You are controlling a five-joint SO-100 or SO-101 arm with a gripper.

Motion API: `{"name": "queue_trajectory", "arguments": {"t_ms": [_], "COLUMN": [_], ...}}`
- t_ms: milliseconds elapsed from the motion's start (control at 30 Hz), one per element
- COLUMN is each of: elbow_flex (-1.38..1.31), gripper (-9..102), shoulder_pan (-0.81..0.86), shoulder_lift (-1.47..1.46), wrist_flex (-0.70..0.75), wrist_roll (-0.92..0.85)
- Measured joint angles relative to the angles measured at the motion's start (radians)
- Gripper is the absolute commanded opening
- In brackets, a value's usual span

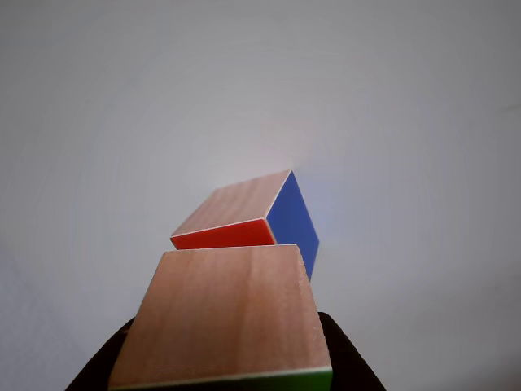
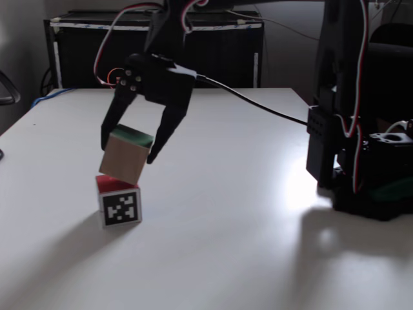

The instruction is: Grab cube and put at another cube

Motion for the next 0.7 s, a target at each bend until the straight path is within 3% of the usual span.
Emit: {"name": "queue_trajectory", "arguments": {"t_ms": [333, 700], "elbow_flex": [-0.161, -0.221], "gripper": [12, 29], "shoulder_pan": [0.014, 0.015], "shoulder_lift": [-0.135, -0.187], "wrist_flex": [0.072, 0.092], "wrist_roll": [0.0, 0.0]}}
